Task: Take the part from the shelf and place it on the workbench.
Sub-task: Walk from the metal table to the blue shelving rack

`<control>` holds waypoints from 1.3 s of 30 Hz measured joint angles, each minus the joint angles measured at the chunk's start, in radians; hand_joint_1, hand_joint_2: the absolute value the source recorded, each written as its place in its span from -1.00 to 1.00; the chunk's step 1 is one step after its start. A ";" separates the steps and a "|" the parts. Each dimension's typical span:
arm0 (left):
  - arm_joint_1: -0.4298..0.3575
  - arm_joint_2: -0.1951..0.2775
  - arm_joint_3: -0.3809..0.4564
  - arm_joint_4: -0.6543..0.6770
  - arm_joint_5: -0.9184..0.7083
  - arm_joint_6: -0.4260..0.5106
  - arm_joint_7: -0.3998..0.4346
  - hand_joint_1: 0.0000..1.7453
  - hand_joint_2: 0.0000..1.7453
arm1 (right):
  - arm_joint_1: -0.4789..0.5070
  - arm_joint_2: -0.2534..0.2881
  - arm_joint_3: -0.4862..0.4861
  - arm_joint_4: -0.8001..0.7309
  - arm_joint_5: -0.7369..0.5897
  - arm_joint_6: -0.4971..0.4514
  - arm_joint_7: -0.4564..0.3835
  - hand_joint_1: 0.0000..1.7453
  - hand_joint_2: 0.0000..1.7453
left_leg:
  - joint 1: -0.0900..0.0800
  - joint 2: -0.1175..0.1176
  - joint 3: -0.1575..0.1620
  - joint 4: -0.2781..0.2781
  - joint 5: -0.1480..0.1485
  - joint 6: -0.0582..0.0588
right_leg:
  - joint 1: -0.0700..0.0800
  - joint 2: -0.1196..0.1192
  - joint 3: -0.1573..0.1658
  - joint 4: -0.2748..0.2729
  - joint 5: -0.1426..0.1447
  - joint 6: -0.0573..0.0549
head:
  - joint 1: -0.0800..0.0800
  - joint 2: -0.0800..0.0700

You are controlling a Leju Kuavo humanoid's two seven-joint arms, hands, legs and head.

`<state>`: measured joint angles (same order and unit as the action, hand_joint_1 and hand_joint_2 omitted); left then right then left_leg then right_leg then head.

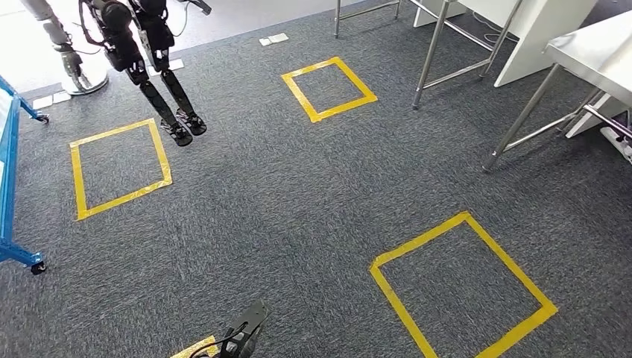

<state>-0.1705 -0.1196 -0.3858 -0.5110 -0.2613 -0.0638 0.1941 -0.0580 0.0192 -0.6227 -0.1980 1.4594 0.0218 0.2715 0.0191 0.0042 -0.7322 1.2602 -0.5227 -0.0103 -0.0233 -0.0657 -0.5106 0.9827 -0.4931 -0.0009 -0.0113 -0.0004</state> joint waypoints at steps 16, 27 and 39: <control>0.036 -0.057 0.052 0.030 -0.147 0.002 -0.012 -1.00 -1.00 | 0.002 0.015 0.031 0.001 0.048 0.045 0.051 -1.00 -1.00 | -0.018 -0.083 0.129 -0.249 0.092 0.063 | 0.004 0.074 -0.101 0.202 -0.077 0.059 | 0.012 0.000; 0.059 -0.061 0.052 -0.005 -0.187 -0.008 0.002 -1.00 -1.00 | 0.000 0.021 0.031 0.002 0.051 0.048 0.053 -1.00 -1.00 | -0.018 -0.018 0.025 -0.039 -0.020 0.018 | 0.008 0.045 -0.017 0.018 0.001 -0.002 | 0.004 0.000; 0.108 -0.018 0.058 -0.150 -0.057 -0.149 -0.045 -1.00 -1.00 | 0.002 0.033 0.012 0.000 0.017 -0.007 0.017 -1.00 -1.00 | -0.026 0.032 0.143 -0.248 0.075 0.052 | 0.029 -0.049 -0.012 0.041 -0.031 0.015 | 0.009 0.000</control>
<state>-0.0628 -0.1374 -0.3279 -0.6609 -0.3184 -0.2133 0.1492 -0.0564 0.0519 -0.6105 -0.1980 1.4761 0.0144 0.2889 -0.0071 0.0361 -0.5889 1.0118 -0.4480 0.0422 0.0052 -0.1152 -0.5228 1.0234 -0.5243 0.0141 -0.0022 -0.0004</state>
